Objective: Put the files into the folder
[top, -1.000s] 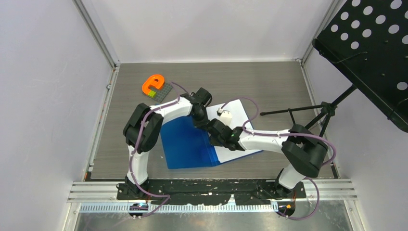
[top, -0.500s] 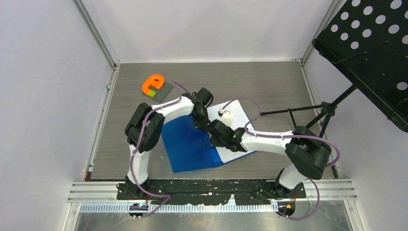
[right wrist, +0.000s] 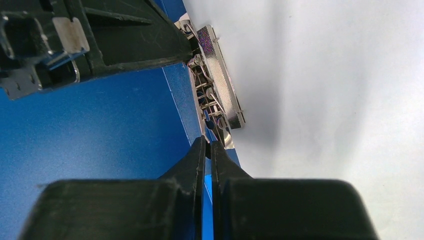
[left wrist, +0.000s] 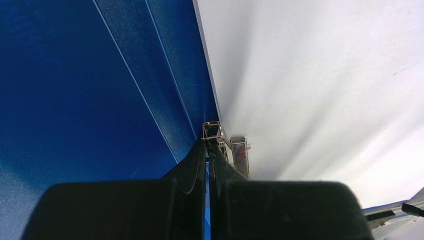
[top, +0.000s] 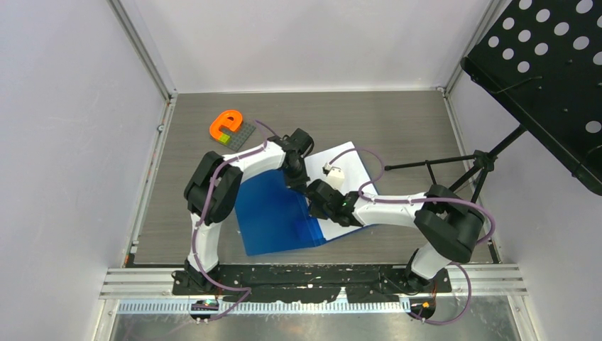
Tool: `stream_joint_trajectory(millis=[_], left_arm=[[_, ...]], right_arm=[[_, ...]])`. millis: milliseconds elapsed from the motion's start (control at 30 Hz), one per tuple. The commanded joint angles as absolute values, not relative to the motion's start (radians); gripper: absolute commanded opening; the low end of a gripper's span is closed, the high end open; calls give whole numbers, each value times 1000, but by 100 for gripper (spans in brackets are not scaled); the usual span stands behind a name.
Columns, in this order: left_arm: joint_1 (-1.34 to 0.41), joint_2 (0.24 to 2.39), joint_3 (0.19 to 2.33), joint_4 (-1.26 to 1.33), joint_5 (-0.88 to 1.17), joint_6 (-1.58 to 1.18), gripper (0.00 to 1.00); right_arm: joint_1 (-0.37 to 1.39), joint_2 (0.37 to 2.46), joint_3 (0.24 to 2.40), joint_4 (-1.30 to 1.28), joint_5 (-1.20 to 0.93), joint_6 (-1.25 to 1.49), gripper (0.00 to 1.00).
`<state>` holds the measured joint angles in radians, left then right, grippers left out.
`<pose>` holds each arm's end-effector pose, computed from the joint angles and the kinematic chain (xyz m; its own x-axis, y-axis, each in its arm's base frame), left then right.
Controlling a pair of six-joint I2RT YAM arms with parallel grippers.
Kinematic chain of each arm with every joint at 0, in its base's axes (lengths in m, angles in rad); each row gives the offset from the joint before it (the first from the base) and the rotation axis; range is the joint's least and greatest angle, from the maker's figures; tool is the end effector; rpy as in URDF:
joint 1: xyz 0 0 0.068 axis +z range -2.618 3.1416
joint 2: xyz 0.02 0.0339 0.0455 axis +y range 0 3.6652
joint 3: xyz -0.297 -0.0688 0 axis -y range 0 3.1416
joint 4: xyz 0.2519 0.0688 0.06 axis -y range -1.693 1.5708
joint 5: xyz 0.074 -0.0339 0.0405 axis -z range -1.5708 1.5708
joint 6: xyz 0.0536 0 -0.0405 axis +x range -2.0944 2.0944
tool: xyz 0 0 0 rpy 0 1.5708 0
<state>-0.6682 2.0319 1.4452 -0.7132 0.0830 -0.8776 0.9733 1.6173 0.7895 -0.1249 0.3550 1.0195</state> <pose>0.3342 -0.2694 0.1672 -0.9716 -0.2097 -0.1095 -0.1761 0.9503 -0.2569 0.1957 0.2544 0.1640 -0.8040 0.2383 -0.5448 0.0439 0.9375 0.3453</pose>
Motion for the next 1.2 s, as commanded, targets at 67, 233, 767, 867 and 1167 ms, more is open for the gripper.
stream_joint_trajectory(millis=[67, 233, 767, 867, 1167], left_arm=[[-670, 2090, 1417, -832, 16, -824, 0], [-668, 2091, 1421, -837, 8, -817, 0], [-657, 2099, 1406, -830, -19, -805, 0], [-657, 2099, 1401, -825, -13, -808, 0], [-657, 2088, 1365, -797, -5, -813, 0]], right_arm=[[955, 1738, 693, -339, 439, 1029, 5], [945, 1727, 647, -330, 442, 1067, 5], [914, 1620, 609, -337, 458, 1083, 5], [911, 1664, 608, -324, 452, 1084, 5], [910, 1814, 561, -220, 412, 1122, 5]])
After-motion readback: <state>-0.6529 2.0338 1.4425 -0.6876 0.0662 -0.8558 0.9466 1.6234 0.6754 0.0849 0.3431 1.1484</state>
